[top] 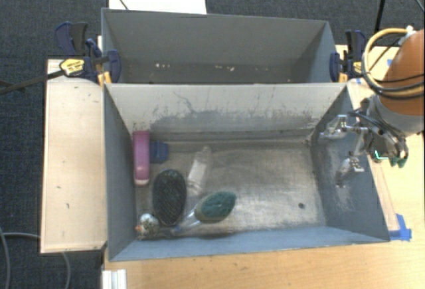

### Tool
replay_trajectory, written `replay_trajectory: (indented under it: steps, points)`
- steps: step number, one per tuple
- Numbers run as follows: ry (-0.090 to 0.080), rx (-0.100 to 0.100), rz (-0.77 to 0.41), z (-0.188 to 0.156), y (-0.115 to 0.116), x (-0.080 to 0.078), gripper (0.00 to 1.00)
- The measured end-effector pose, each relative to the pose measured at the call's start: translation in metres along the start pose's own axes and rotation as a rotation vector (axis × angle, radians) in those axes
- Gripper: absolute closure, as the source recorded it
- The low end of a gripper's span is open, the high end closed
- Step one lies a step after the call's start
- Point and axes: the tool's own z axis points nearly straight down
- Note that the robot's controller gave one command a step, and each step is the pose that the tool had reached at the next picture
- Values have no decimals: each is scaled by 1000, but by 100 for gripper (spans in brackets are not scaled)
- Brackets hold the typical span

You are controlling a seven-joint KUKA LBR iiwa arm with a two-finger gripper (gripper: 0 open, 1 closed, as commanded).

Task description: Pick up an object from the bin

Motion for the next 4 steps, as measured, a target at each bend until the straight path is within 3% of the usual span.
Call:
replay_trajectory:
  steps: [1, 2, 3, 4]
  points:
    - [-3, 0, 30, 0, -4, 46, 0]
    - [-2, -4, 157, 63, 73, 10, 0]
    - [-4, 0, -40, 39, 60, 27, 0]
    - [-2, -3, -98, 79, 134, 28, 0]
